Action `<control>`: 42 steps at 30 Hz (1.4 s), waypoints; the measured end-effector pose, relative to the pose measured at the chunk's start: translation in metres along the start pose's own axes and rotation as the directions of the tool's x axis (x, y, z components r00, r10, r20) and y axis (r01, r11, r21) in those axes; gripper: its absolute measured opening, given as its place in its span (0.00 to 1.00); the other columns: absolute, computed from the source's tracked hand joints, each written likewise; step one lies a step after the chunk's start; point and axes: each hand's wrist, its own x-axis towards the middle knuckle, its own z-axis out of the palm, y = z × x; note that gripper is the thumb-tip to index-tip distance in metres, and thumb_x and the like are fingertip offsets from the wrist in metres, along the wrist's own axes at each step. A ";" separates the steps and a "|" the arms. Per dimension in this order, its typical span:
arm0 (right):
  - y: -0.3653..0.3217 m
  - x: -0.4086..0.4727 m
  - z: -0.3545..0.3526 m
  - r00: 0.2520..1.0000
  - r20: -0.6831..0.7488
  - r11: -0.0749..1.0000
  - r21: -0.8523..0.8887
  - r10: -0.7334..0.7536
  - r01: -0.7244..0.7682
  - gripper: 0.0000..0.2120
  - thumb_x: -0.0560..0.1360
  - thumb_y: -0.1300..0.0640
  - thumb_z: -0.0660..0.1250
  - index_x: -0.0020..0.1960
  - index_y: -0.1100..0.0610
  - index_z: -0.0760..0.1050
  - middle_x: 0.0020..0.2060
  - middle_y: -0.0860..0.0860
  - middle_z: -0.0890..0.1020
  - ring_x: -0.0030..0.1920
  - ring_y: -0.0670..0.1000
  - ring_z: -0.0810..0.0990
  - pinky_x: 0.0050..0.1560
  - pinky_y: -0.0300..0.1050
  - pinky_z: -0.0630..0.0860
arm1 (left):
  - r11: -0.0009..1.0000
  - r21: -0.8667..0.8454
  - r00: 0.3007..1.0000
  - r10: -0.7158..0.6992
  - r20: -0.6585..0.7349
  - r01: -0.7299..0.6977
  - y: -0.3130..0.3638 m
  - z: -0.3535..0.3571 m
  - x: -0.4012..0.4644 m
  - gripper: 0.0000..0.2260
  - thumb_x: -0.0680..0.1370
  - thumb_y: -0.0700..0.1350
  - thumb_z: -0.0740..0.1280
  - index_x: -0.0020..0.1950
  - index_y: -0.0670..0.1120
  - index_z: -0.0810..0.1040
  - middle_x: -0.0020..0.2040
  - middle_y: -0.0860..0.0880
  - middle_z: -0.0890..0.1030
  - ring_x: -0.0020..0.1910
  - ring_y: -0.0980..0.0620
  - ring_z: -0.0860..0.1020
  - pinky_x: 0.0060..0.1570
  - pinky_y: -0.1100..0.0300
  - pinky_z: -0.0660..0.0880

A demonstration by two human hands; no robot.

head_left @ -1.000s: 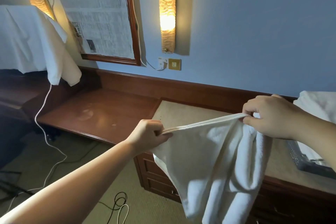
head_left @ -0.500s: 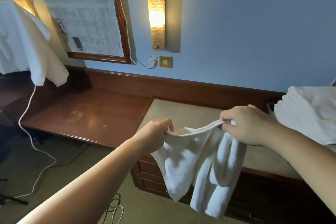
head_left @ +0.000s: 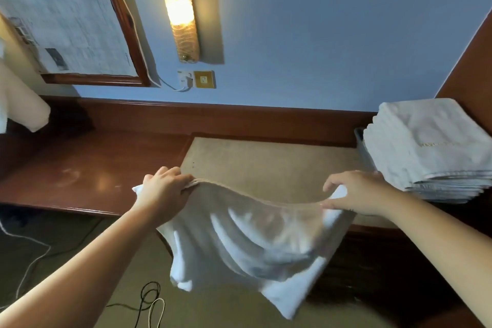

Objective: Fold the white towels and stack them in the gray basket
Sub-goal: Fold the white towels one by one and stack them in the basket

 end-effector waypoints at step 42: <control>0.192 0.304 0.048 0.964 0.251 0.962 -0.271 0.092 -0.021 0.11 0.87 0.42 0.47 0.56 0.41 0.67 0.46 0.46 0.74 0.43 0.47 0.76 0.44 0.45 0.73 | 0.959 0.141 0.895 0.169 0.414 -0.246 -0.073 0.205 0.323 0.16 0.84 0.62 0.48 0.59 0.56 0.70 0.47 0.51 0.78 0.44 0.42 0.82 0.36 0.52 0.74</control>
